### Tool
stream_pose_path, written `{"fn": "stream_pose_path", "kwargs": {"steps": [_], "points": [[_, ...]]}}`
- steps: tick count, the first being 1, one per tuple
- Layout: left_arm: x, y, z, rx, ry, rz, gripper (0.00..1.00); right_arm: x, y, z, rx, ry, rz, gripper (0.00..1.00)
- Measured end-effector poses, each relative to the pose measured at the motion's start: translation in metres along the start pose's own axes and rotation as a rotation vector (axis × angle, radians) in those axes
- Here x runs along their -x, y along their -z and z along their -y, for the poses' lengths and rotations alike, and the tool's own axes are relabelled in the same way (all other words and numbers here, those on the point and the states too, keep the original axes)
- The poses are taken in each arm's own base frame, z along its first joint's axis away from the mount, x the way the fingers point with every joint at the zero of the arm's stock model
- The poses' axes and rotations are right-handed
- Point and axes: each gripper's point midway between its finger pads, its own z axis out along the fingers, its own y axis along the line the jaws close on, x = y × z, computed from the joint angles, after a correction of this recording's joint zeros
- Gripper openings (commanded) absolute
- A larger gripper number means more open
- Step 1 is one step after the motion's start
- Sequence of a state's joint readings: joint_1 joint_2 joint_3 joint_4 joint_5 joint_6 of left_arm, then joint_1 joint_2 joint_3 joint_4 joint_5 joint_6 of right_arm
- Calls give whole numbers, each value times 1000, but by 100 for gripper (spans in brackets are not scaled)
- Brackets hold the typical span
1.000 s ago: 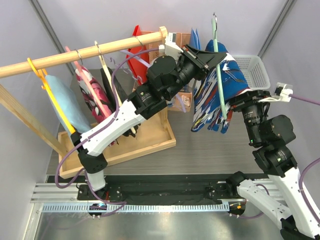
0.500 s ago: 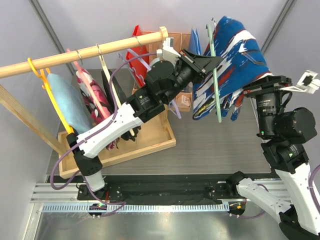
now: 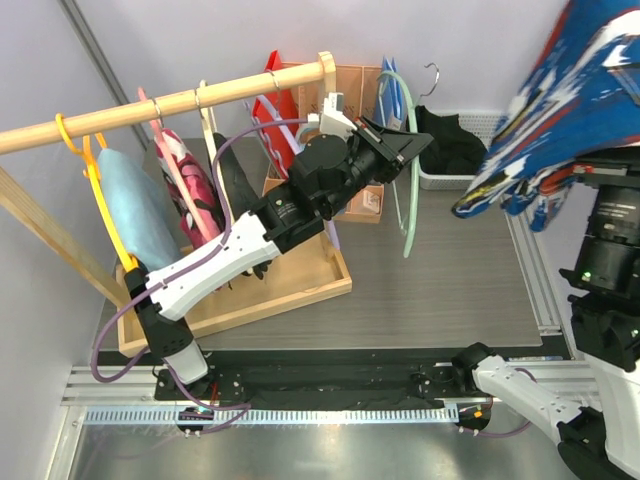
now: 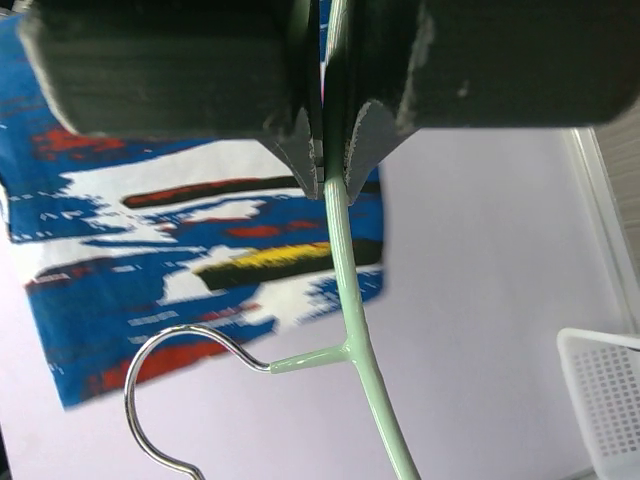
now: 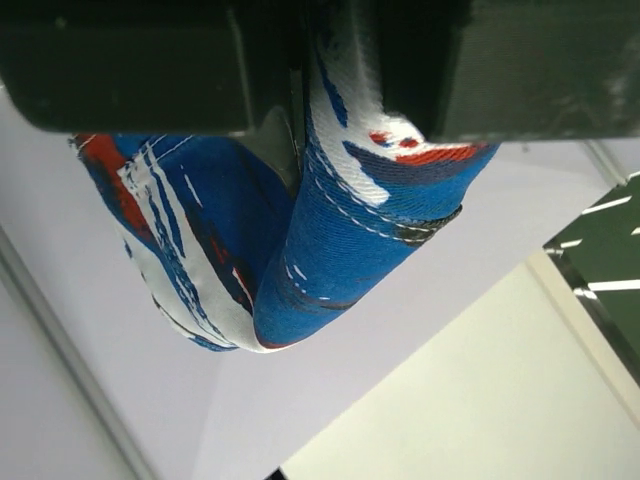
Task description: Remove the trousers from the hanger
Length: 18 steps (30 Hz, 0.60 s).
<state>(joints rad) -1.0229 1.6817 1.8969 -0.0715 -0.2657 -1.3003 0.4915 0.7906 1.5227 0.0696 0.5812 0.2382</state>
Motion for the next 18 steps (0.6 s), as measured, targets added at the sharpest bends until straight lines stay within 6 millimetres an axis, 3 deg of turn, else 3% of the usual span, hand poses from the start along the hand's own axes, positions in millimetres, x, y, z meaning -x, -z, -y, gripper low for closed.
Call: {"fn": "stream_pose_path", "kwargs": {"steps": [5, 9, 13, 18], "points": [[3, 3, -6, 15, -2, 5, 0, 46, -1, 3, -38, 40, 109, 1], [4, 5, -3, 3, 15, -10, 0, 56, 6, 19, -99, 100, 149, 1], [4, 7, 4, -25, 48, -43, 0, 34, 13, 44, -176, 206, 121, 1], [2, 14, 18, -68, 68, -101, 0, -26, 14, 79, -281, 407, 35, 1]]}}
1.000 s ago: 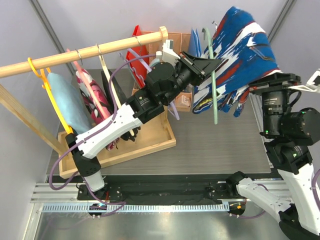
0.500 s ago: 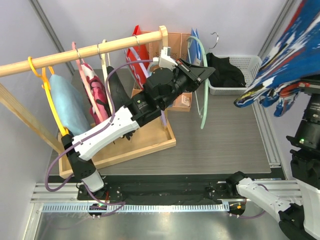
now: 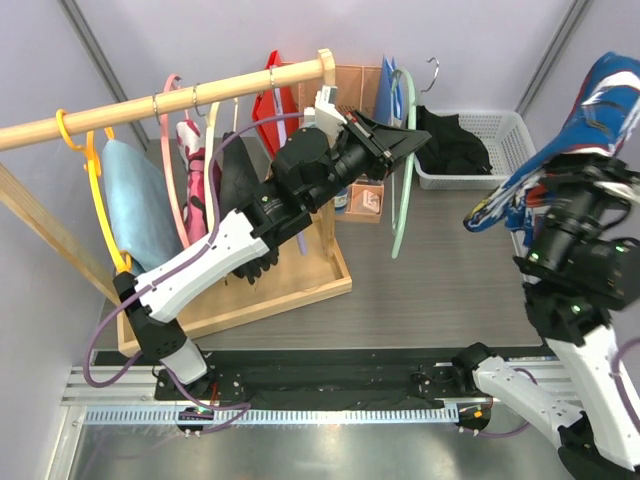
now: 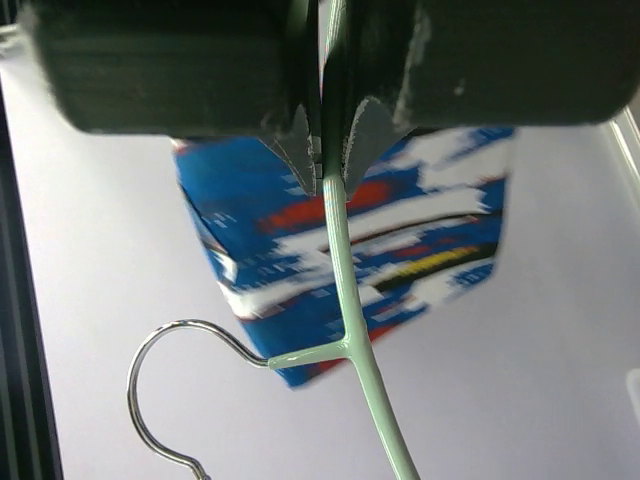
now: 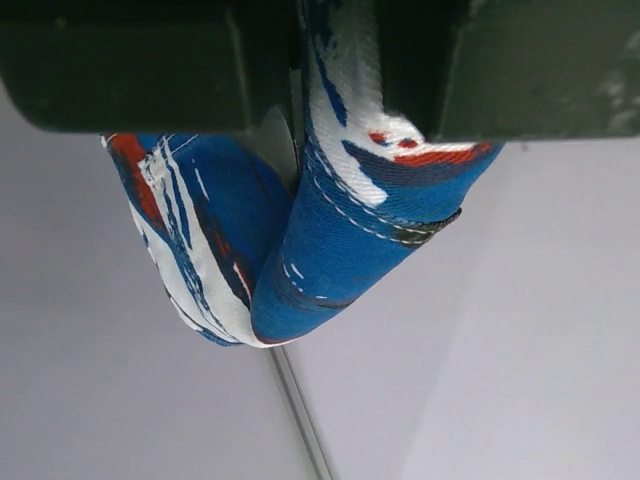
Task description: Remove the trousers from the hanger
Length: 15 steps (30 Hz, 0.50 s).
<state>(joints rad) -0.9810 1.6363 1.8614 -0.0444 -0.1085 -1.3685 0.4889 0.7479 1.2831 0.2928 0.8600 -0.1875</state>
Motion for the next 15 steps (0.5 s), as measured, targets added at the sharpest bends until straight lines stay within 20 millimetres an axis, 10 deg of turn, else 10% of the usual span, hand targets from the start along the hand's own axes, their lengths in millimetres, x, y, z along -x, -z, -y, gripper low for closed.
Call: {"fn": "stream_pose_path", "kwargs": {"steps": [9, 15], "points": [[-15, 16, 35, -128, -104, -115, 0, -116, -33, -23, -46, 398, -89, 1], [-21, 23, 45, -158, -179, -173, 0, -183, -68, 16, -134, 523, -163, 1]]}}
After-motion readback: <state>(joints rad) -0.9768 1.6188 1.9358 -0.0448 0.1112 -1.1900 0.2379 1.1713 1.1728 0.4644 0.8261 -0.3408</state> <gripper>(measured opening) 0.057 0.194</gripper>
